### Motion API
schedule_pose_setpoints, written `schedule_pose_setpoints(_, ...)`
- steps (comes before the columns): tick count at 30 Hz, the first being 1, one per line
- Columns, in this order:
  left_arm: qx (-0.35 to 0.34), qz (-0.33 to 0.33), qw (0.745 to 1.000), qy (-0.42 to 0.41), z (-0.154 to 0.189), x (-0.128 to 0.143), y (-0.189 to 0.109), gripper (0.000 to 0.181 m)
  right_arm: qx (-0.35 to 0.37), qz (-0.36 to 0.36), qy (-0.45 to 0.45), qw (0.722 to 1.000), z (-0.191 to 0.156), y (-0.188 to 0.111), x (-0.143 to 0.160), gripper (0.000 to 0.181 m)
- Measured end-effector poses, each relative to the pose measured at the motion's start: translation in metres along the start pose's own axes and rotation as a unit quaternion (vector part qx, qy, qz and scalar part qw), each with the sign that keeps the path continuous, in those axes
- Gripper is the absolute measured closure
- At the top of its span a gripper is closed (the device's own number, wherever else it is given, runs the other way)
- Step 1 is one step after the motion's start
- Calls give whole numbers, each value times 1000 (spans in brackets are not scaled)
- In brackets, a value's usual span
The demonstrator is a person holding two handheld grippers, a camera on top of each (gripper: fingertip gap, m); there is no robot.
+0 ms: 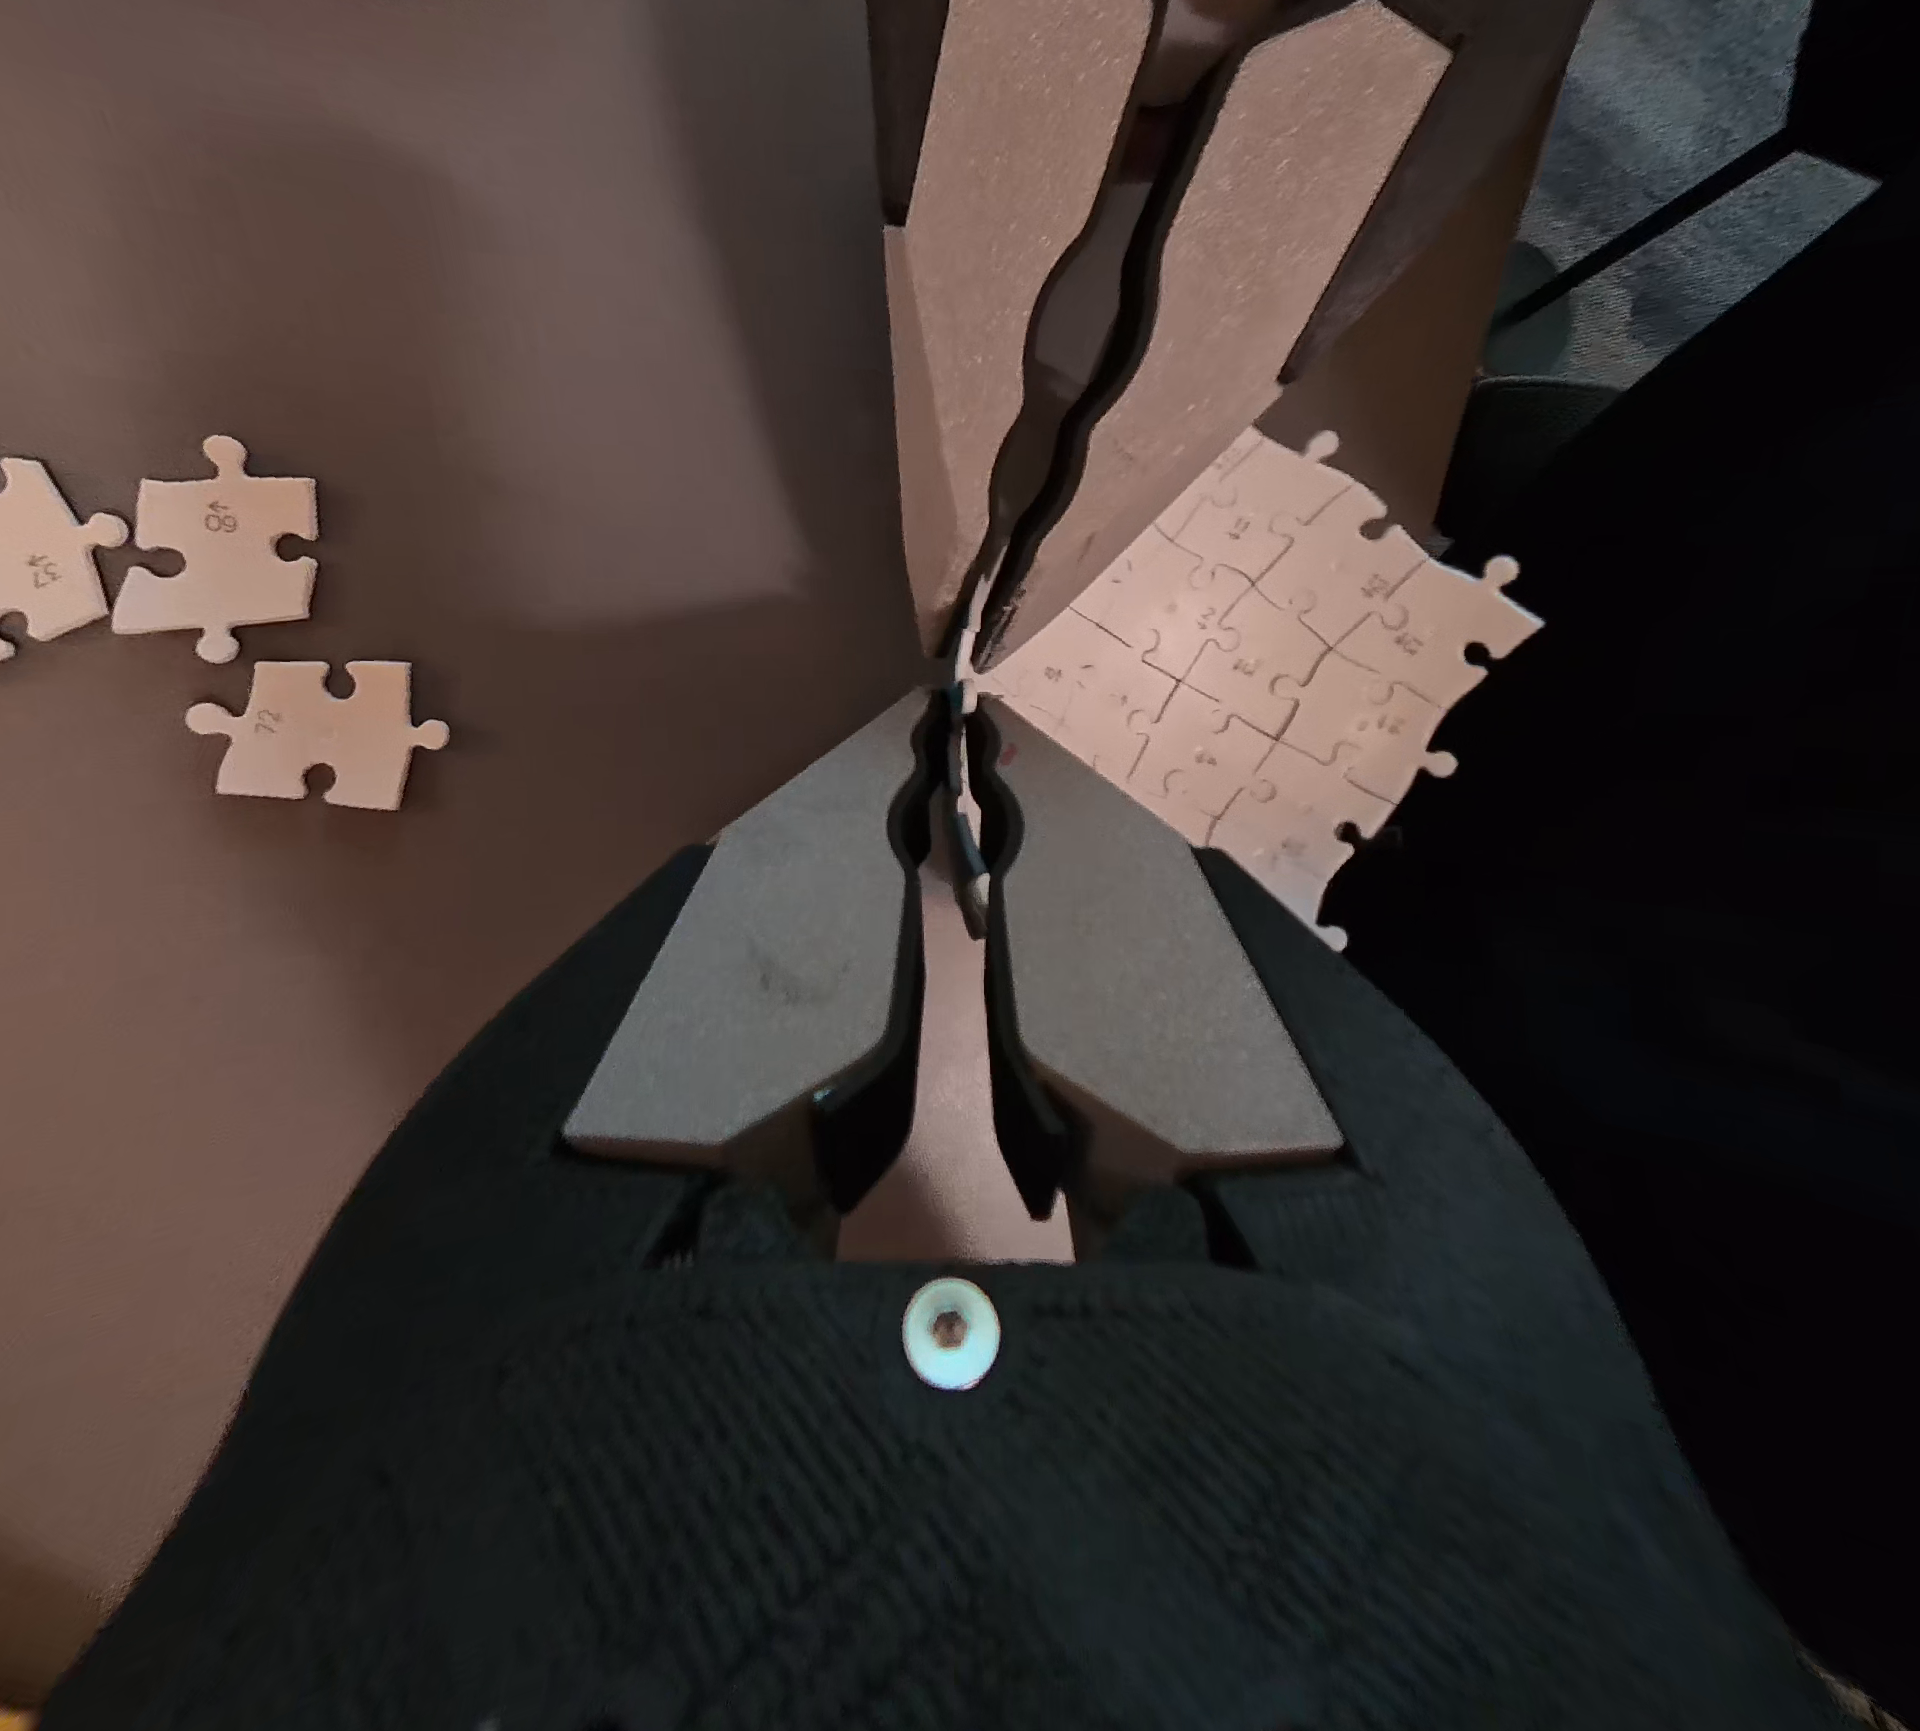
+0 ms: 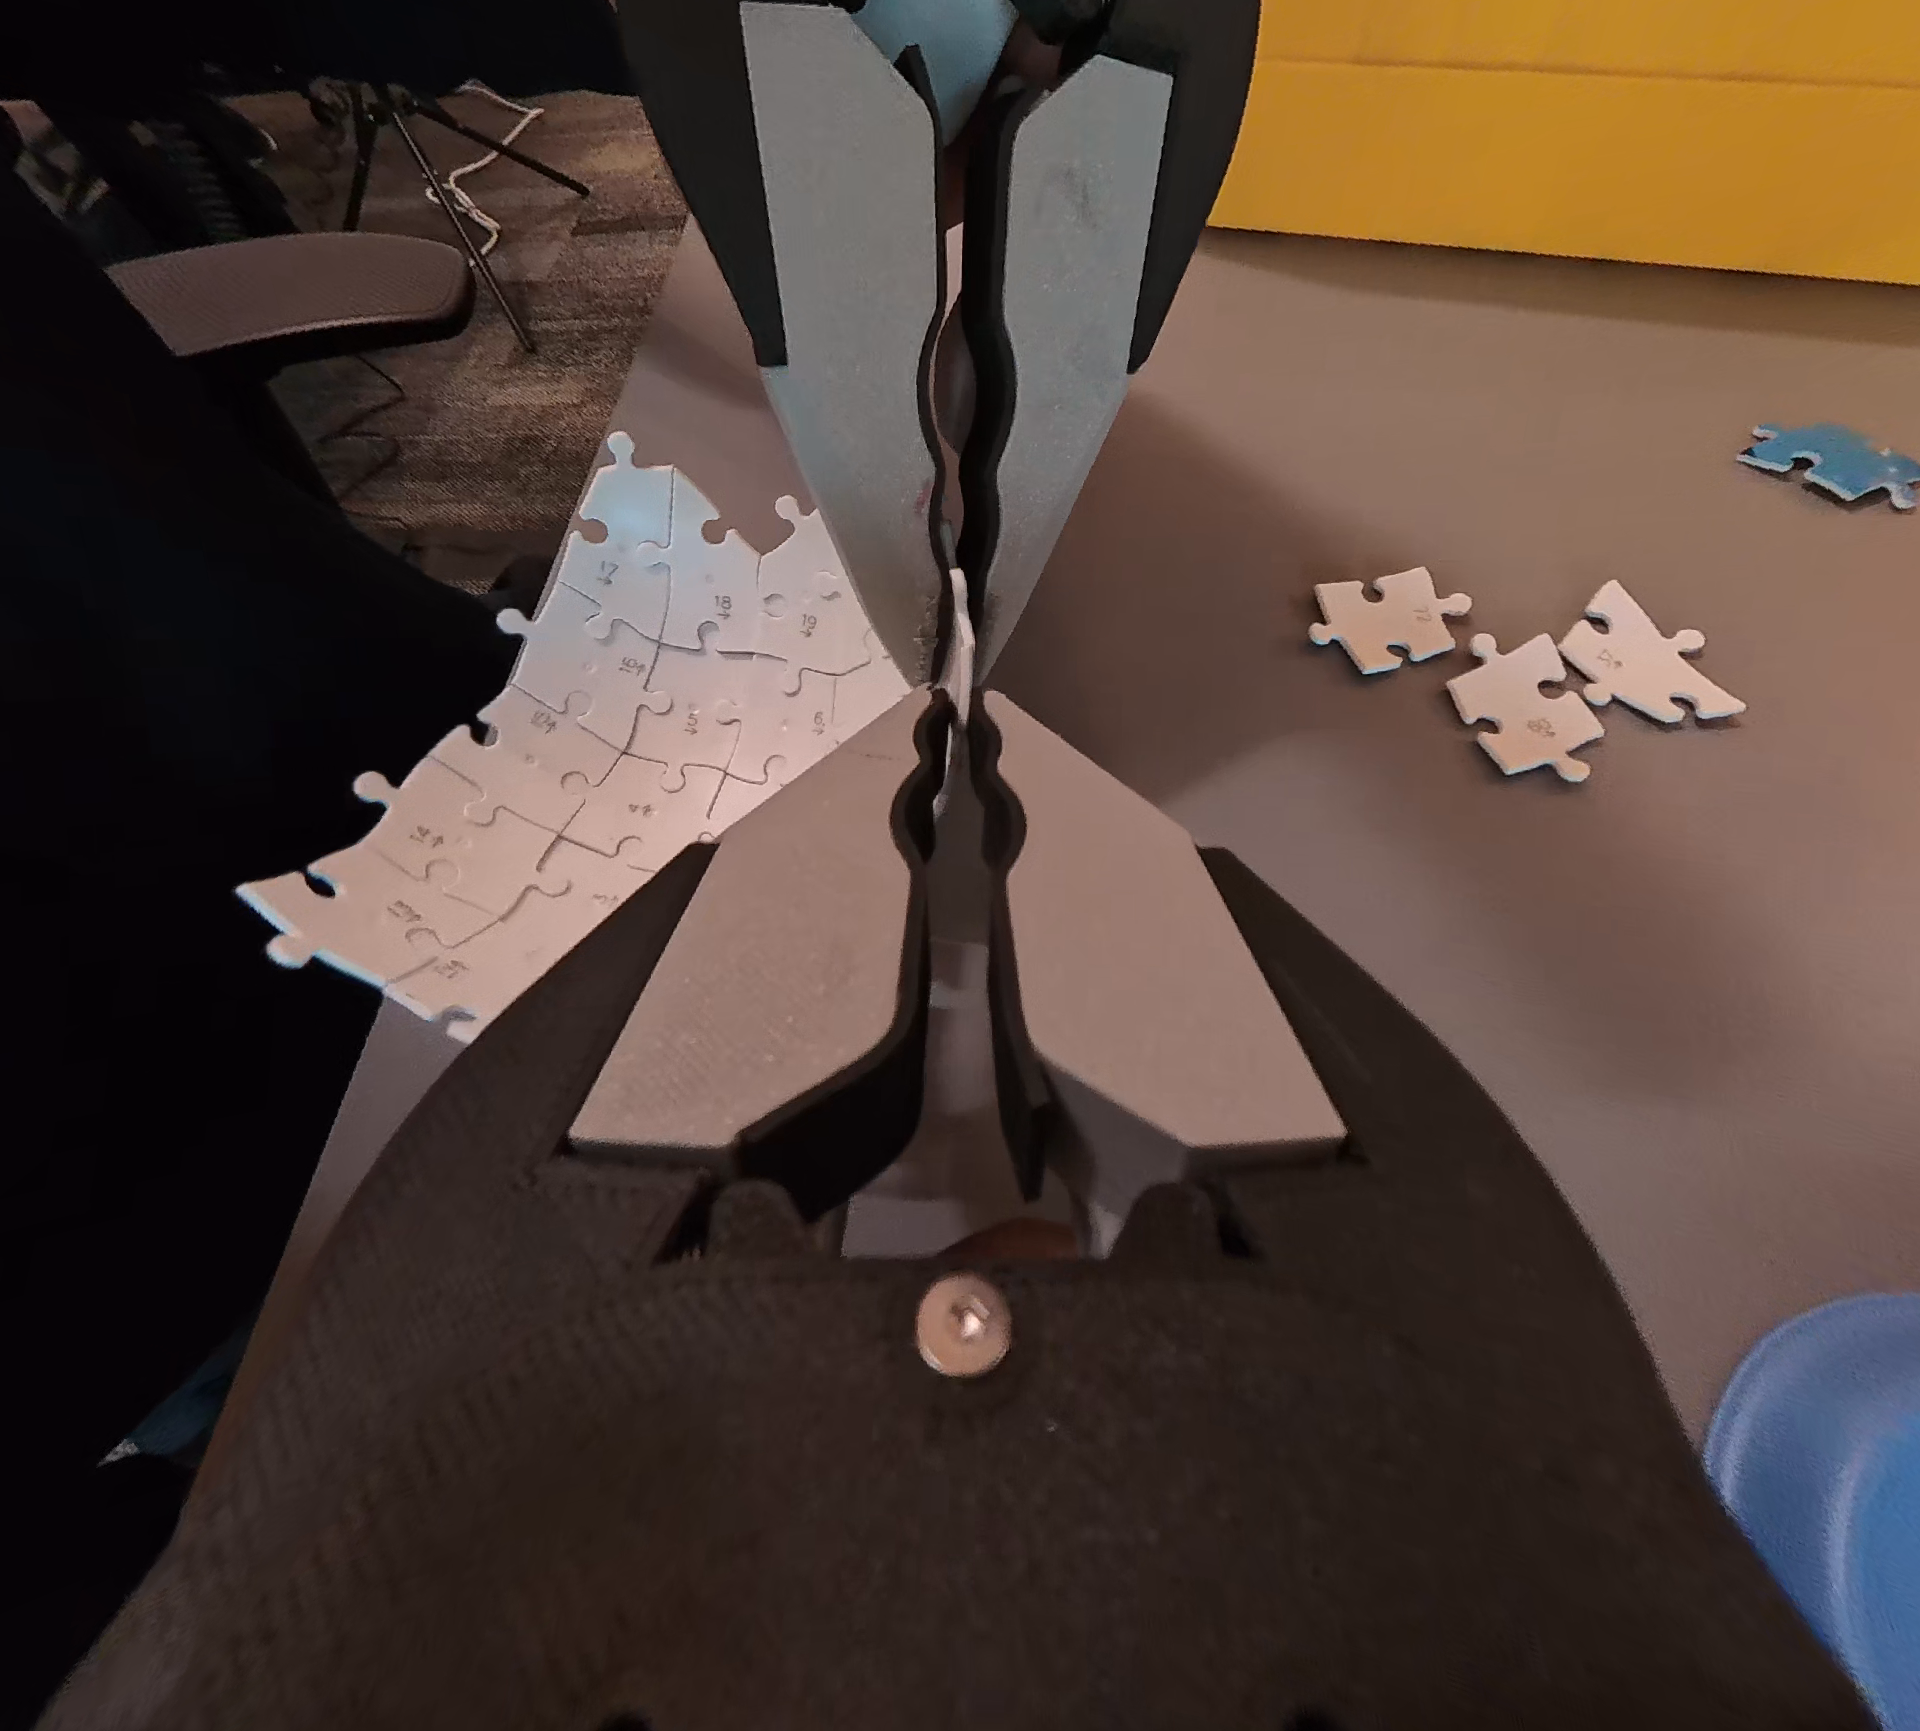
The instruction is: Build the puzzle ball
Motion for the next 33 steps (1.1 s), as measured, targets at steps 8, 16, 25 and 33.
schedule_pose_setpoints(8,-3,-6,1000,-12,-7,2,-4,162,-18,8,11,1000,0,-5,0,167)
schedule_pose_setpoints(16,-22,33,999,-25,-14,0,-34,160,-25,3,25,999,1,-5,2,165)
schedule_pose_setpoints(25,-22,87,995,-52,-12,8,-52,160,-22,6,36,999,5,-6,2,163)
schedule_pose_setpoints(33,12,85,994,-66,-7,13,-32,159,-33,-4,52,998,5,1,2,164)
Point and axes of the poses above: each gripper's, where its closed fingertips meet, y out along the fingers, x out of its underside, z = x × y across the jaws, the point moved 3 cm from there along -y, back along the fingers, and after that the axes turned 5 degrees about -x, right-handed, at the moved point
